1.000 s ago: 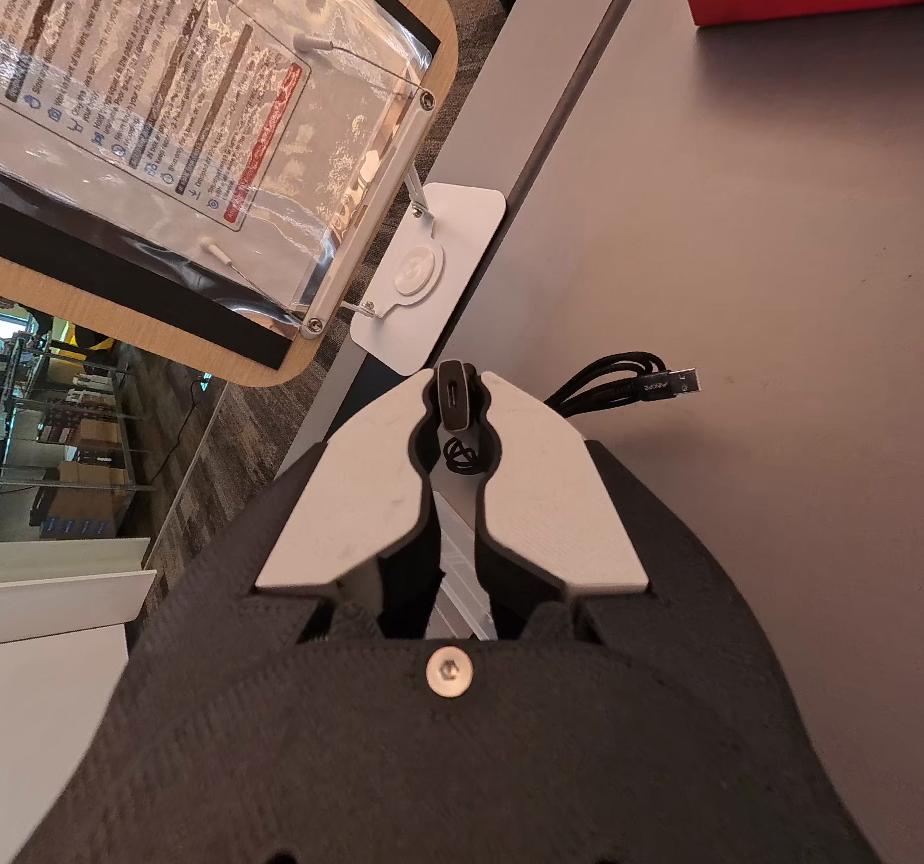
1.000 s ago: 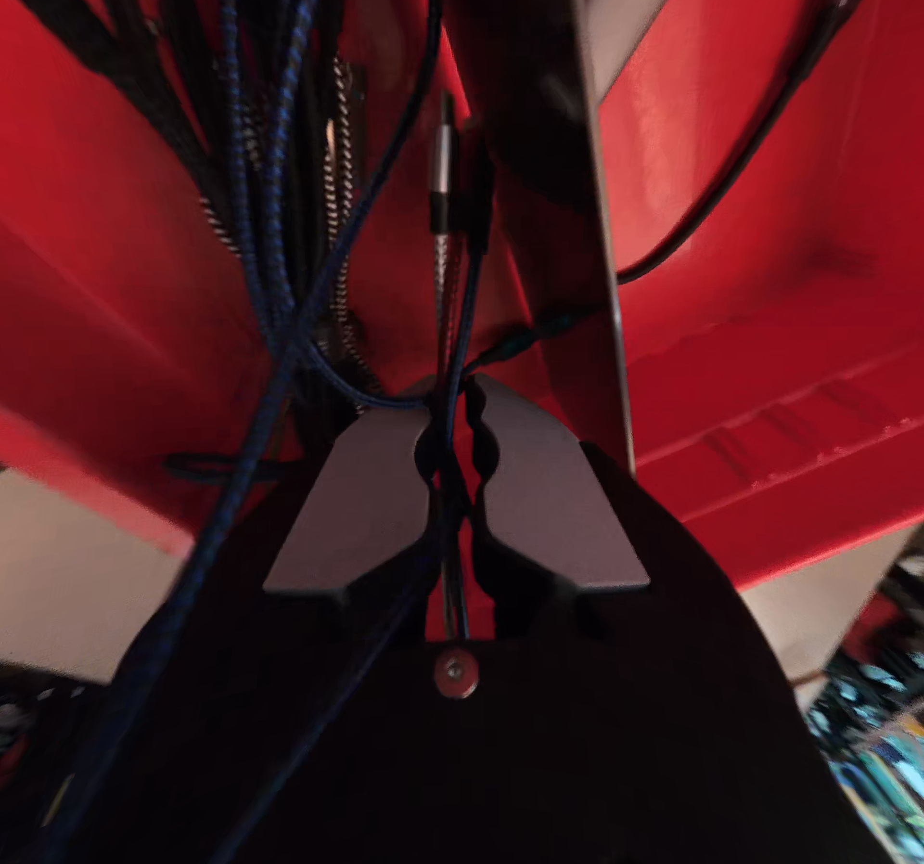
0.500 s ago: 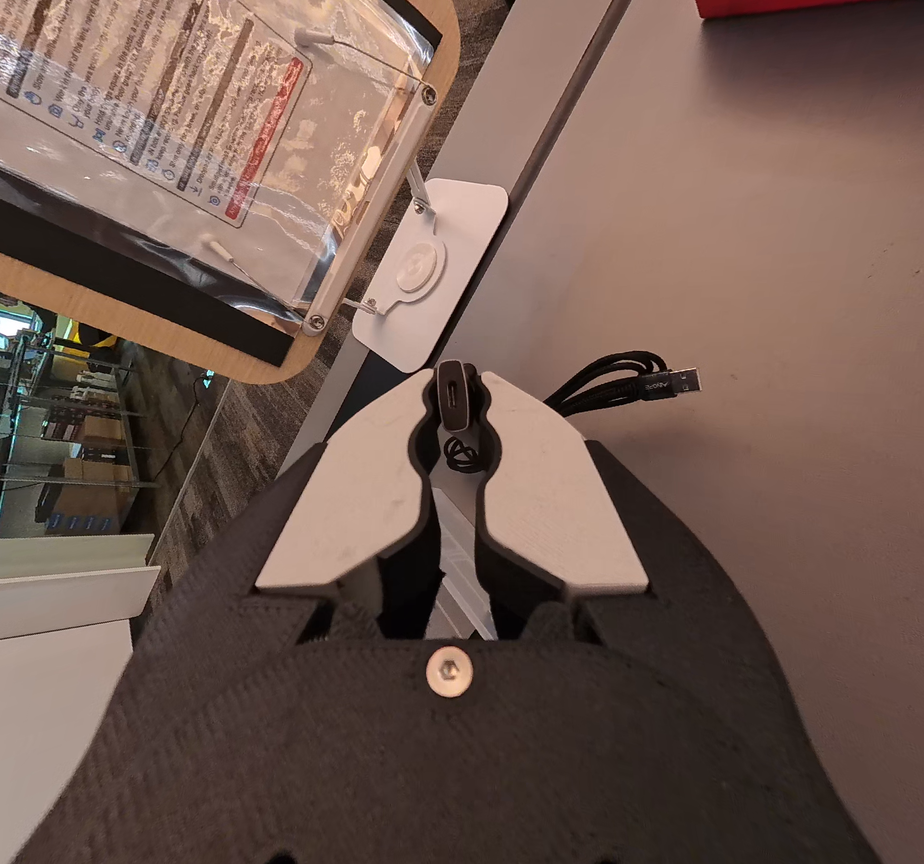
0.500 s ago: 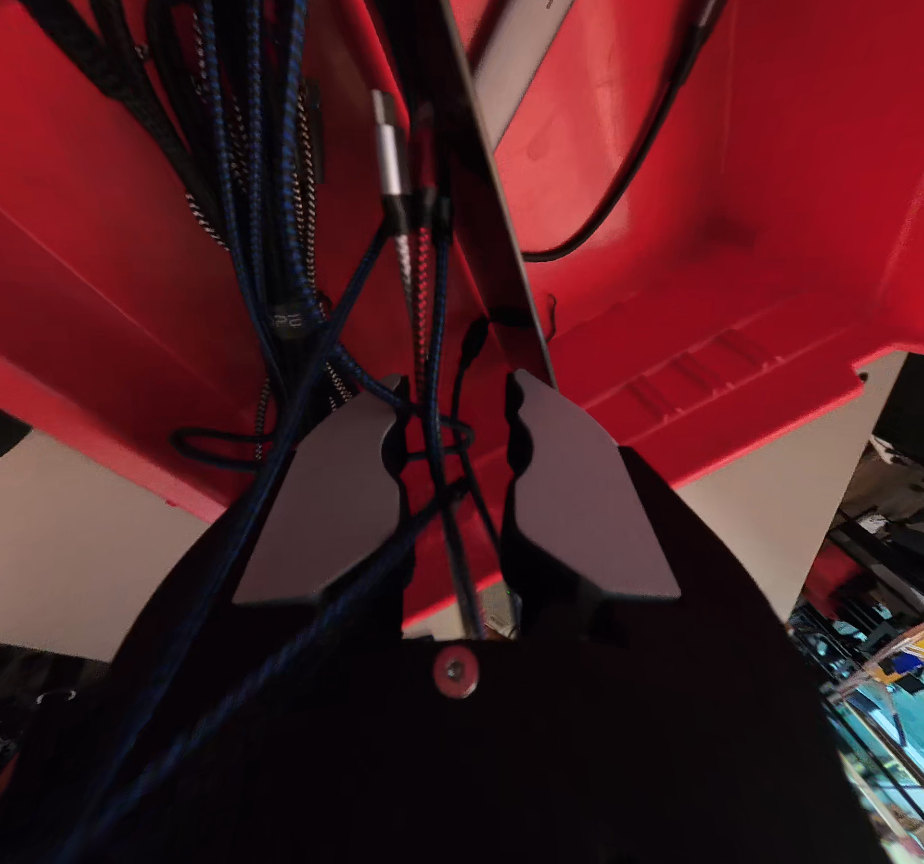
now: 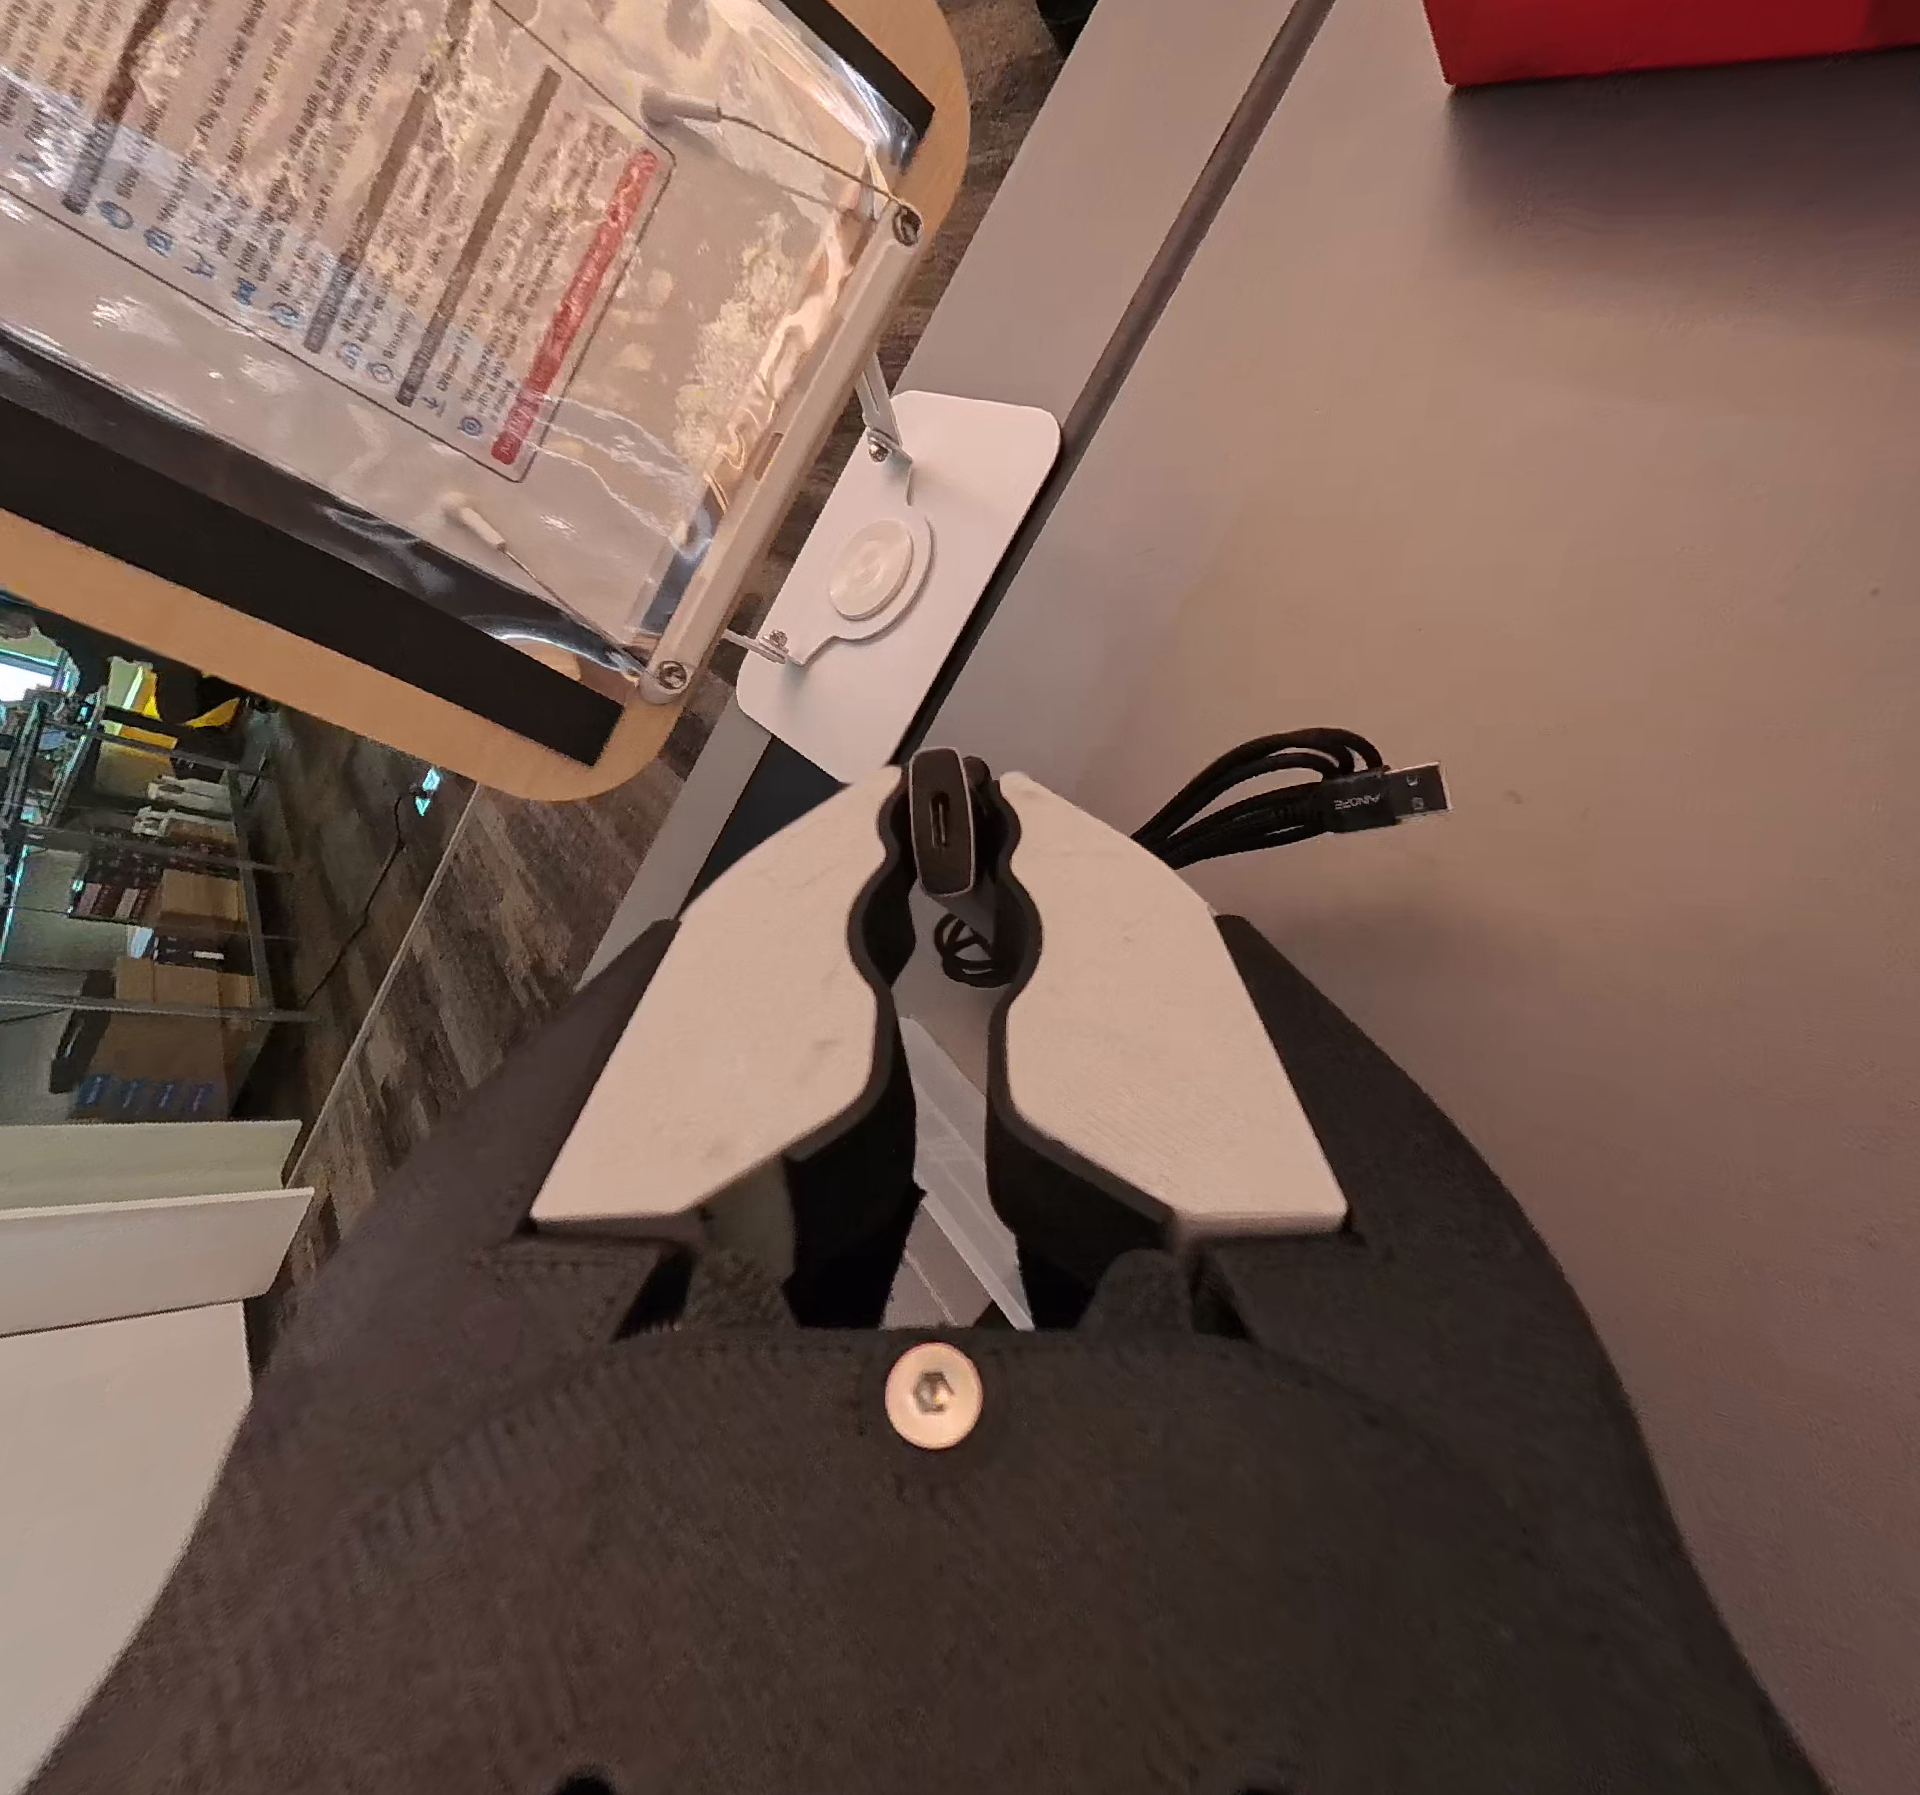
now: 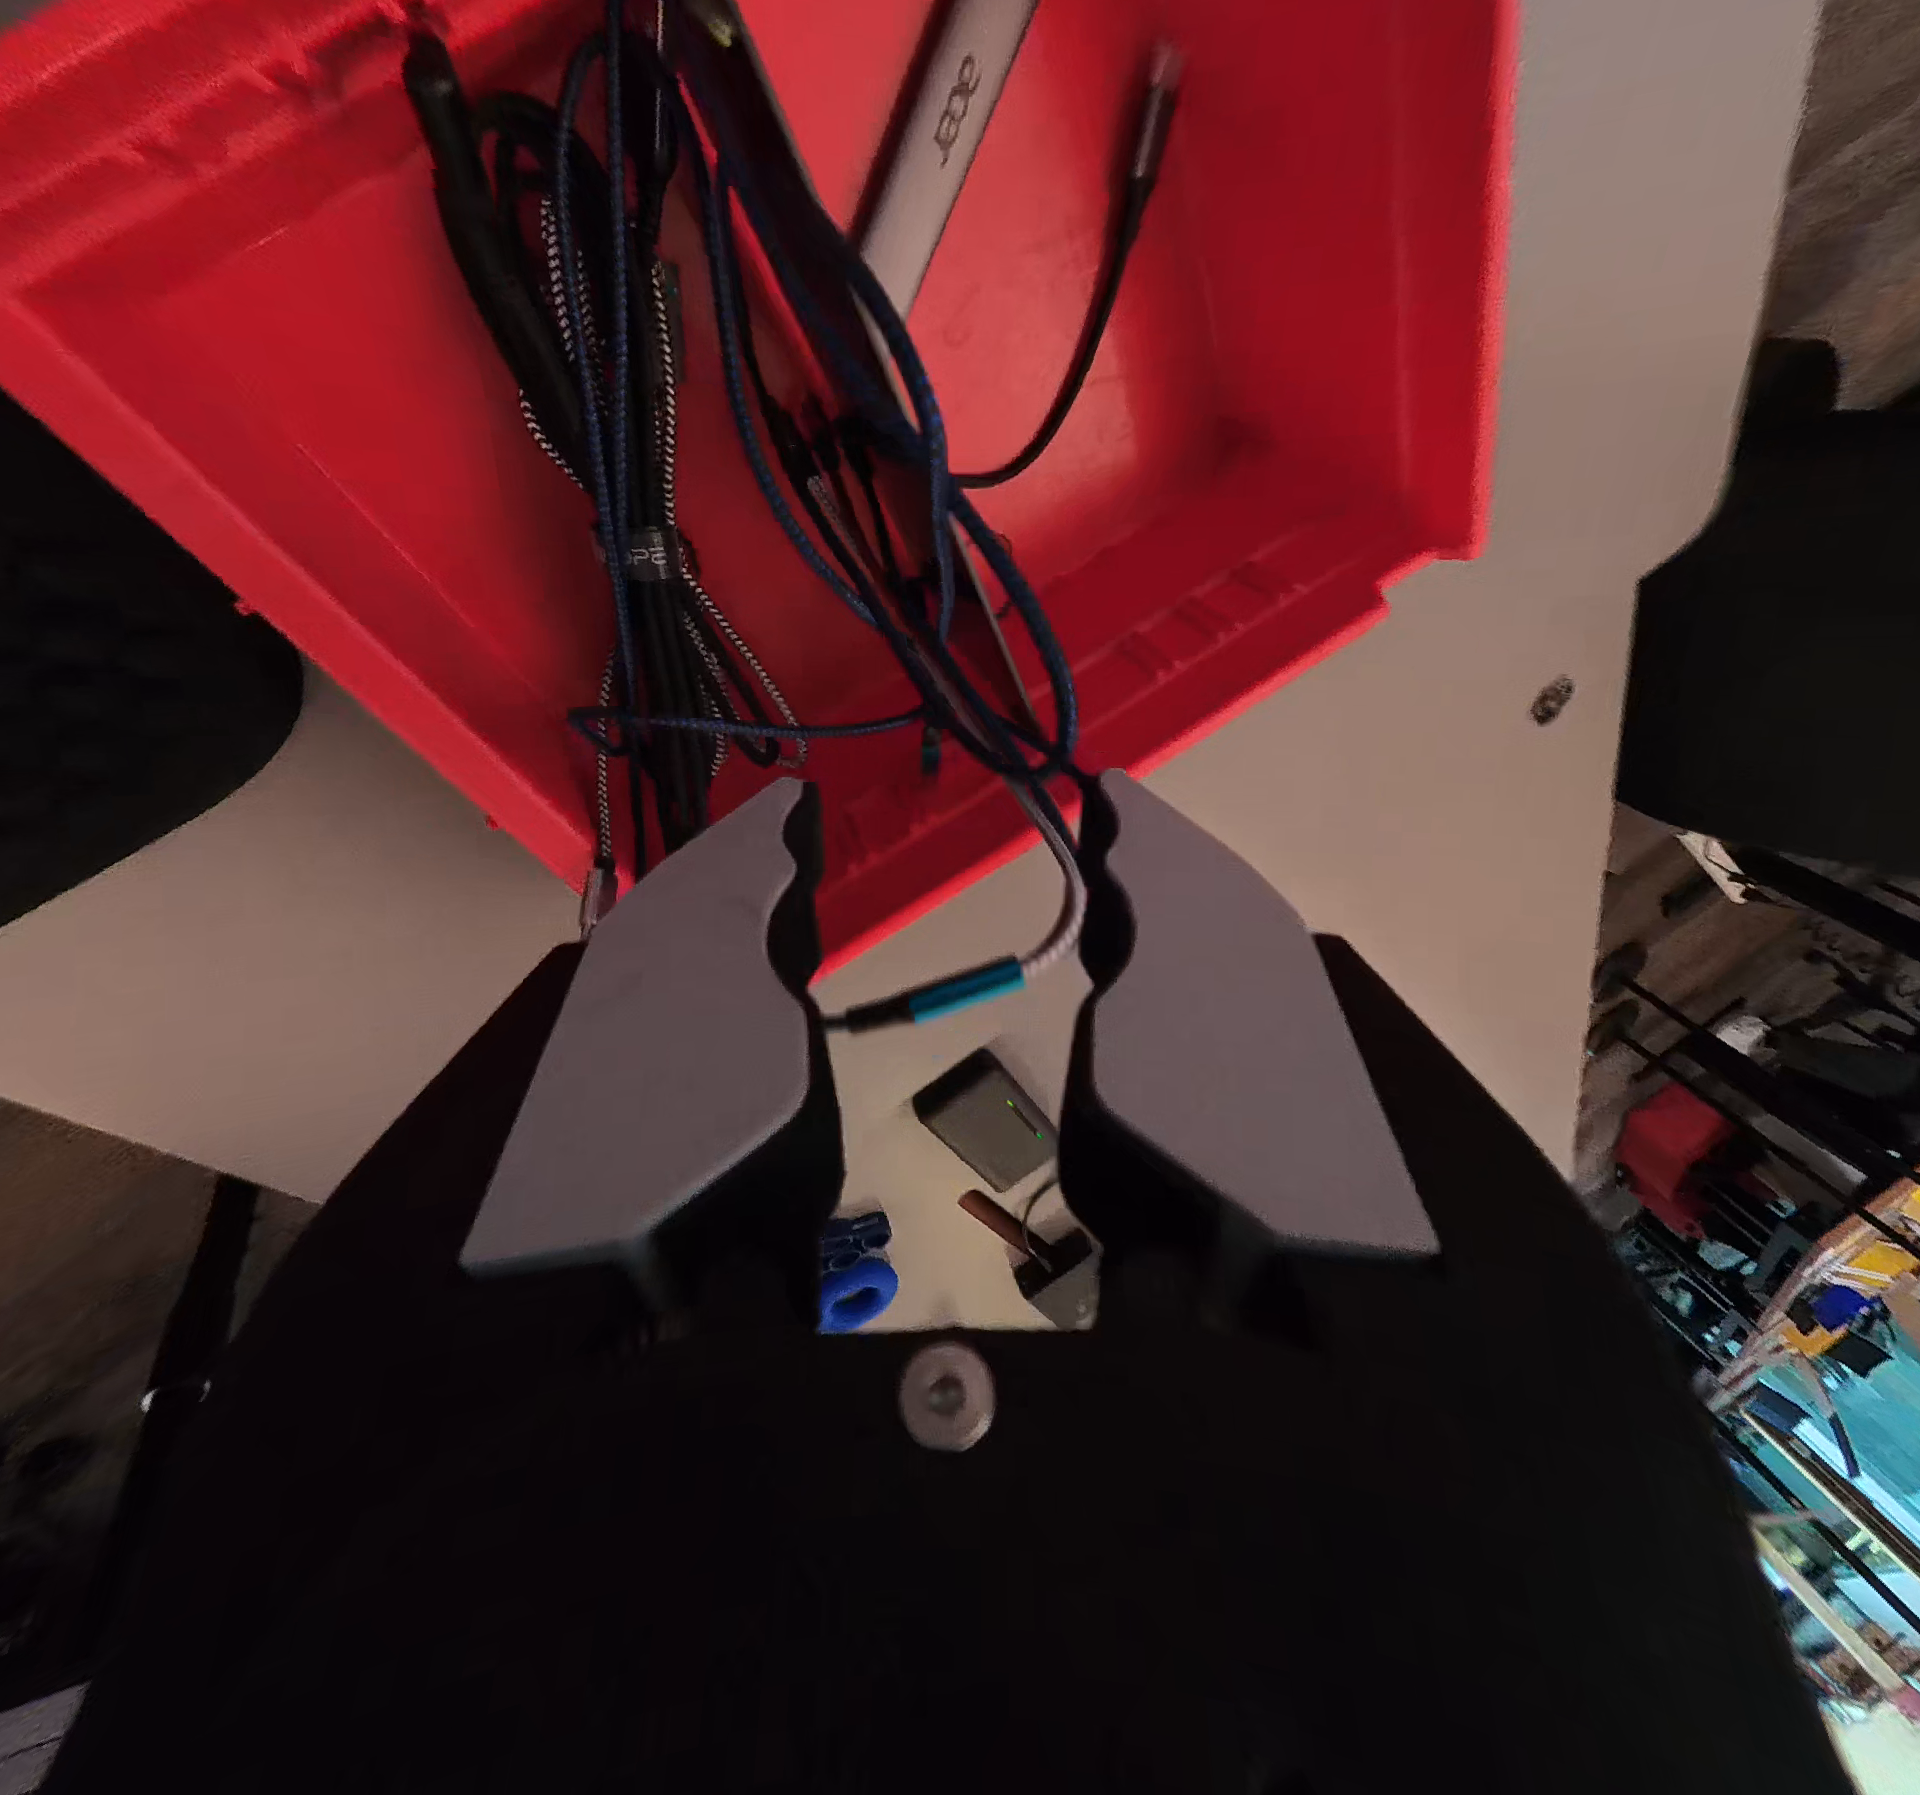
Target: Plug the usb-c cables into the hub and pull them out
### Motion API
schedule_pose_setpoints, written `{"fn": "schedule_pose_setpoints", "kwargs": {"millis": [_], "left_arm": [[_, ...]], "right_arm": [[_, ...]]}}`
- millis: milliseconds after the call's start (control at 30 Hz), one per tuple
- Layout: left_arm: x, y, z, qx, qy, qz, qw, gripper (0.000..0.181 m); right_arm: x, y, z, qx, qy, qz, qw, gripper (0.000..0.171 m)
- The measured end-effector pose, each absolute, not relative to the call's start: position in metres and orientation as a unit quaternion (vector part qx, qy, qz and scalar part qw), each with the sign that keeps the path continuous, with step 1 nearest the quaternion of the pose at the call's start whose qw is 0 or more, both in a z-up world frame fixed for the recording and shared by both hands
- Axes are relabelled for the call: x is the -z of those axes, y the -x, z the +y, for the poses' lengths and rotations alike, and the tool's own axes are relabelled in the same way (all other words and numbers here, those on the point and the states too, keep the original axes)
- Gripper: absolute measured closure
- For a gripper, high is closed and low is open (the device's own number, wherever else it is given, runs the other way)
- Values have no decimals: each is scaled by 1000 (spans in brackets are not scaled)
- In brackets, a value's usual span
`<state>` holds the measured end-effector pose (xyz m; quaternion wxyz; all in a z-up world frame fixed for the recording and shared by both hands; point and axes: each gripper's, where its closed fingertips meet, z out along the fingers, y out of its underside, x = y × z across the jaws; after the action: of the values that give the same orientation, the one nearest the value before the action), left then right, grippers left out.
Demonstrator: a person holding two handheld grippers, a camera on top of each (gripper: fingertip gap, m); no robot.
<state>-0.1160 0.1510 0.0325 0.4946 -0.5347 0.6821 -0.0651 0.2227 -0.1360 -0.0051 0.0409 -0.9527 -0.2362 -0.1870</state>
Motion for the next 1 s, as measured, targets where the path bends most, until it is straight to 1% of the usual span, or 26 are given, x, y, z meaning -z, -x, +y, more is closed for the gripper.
{"fn": "schedule_pose_setpoints", "kwargs": {"millis": [33, 100, 167, 233, 333, 367, 433, 600, 767, 833, 900, 967, 1000], "left_arm": [[-35, 116, 150, 70, 533, 680, 499, 172], [-42, 118, 148, 87, 531, 675, 505, 172], [-50, 120, 145, 109, 528, 671, 509, 172], [-59, 122, 139, 145, 522, 665, 513, 172], [-76, 125, 126, 210, 506, 661, 513, 172], [-81, 126, 120, 233, 497, 661, 511, 172], [-91, 129, 107, 281, 484, 659, 503, 173], [-110, 136, 70, 370, 436, 668, 476, 173], [-121, 145, 35, 430, 386, 687, 441, 173], [-123, 146, 30, 437, 379, 689, 437, 173], [-123, 146, 28, 440, 376, 690, 435, 173], [-123, 146, 28, 441, 376, 689, 435, 173], [-123, 145, 28, 444, 375, 689, 433, 173]], "right_arm": [[-5, -222, -136, 198, 950, -235, 46, 121], [-28, -217, -133, 218, 945, -232, 74, 118], [-60, -206, -122, 246, 931, -235, 133, 118], [-99, -178, -104, 253, 907, -239, 239, 118], [-152, -116, -77, 232, 838, -264, 418, 111], [-163, -93, -69, 220, 810, -278, 466, 112], [-168, -43, -57, 176, 763, -318, 534, 112], [-121, 57, -20, 25, 713, -384, 585, 112], [-89, 104, 27, -161, 684, -358, 615, 114], [-84, 120, 37, -244, 669, -354, 607, 114], [-81, 136, 40, -305, 649, -362, 596, 119], [-78, 145, 40, -328, 633, -377, 591, 132], [-79, 146, 42, -326, 626, -381, 597, 134]]}}
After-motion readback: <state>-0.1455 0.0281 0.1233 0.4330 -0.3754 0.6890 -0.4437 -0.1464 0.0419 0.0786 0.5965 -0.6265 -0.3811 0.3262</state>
